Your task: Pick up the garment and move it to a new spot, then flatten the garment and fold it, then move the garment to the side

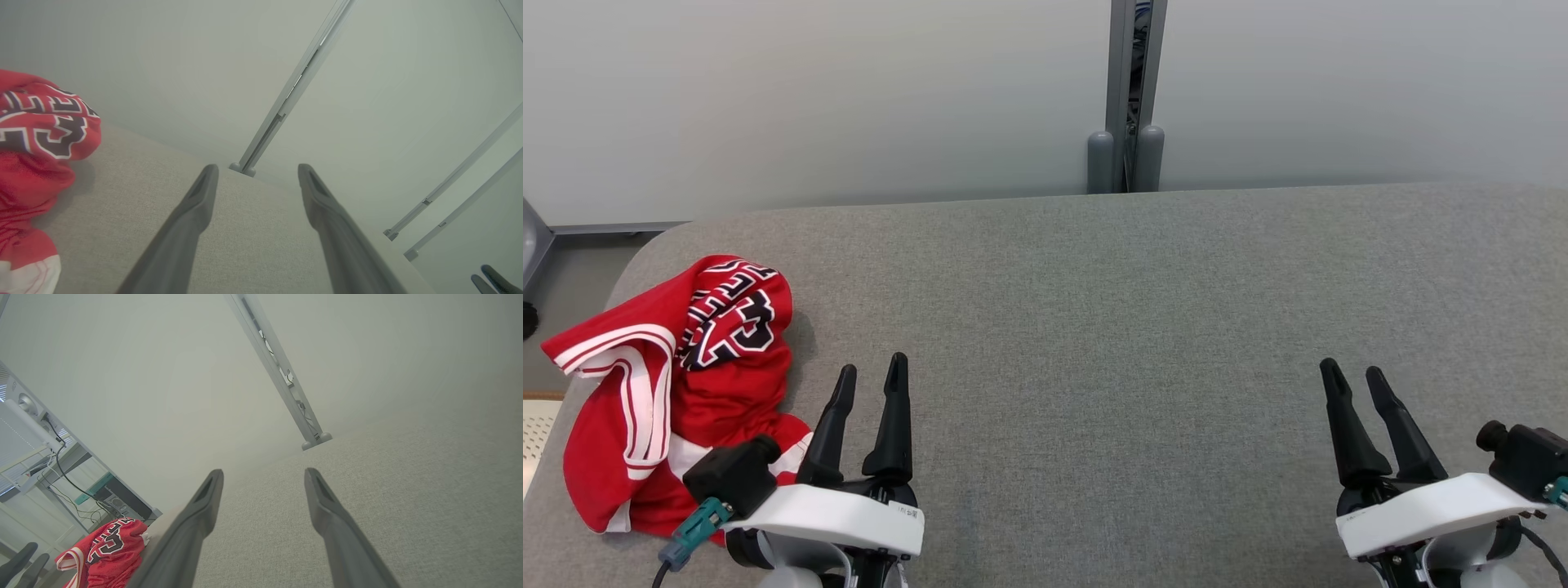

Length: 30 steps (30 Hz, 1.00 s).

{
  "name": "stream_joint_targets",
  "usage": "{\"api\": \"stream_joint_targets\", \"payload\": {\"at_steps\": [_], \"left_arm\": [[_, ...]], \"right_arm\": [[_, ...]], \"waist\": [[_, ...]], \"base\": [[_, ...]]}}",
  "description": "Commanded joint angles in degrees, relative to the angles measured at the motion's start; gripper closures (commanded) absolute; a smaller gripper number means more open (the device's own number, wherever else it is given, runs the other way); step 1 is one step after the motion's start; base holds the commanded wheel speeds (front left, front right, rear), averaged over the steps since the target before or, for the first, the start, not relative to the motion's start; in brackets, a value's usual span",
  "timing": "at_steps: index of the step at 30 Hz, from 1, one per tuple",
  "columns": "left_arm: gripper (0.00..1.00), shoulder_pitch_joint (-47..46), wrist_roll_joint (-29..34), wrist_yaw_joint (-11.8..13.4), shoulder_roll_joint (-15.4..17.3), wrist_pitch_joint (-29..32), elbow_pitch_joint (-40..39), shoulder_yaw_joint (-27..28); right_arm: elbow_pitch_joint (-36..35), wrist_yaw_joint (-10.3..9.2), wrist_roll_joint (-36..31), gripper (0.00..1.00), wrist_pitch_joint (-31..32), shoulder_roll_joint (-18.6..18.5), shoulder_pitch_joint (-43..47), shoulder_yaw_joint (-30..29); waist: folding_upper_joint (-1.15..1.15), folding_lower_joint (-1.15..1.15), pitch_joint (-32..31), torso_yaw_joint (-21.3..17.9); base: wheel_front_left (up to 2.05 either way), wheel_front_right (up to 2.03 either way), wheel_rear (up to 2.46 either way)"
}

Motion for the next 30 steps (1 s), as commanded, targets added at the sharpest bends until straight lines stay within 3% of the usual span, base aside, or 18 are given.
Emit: {"api": "stream_joint_targets", "payload": {"at_steps": [1, 10, 30], "left_arm": [[0.00, -0.48, 2.13, 0.26, 0.23, -0.41, -1.44, 0.33], [0.00, 0.39, 8.00, 1.14, 0.25, -1.12, -2.49, 0.58], [0.00, 0.58, 24.46, 7.09, 0.34, -2.44, -1.30, -0.22]], "right_arm": [[-1.00, 0.08, -2.15, 0.00, -0.95, -0.59, -1.29, 0.95], [-1.68, 0.08, -6.72, 0.00, -2.99, -0.68, -1.27, 2.87], [-0.34, 0.10, -16.74, 0.00, -6.88, -0.84, -0.15, 2.01]], "waist": [[0.00, 0.00, -0.01, 0.07], [0.00, 0.00, -0.09, 0.24], [0.00, 0.00, -0.23, 0.23]], "base": [[0.00, 0.00, 0.00], [0.00, 0.00, 0.00], [0.00, 0.00, 0.00]]}}
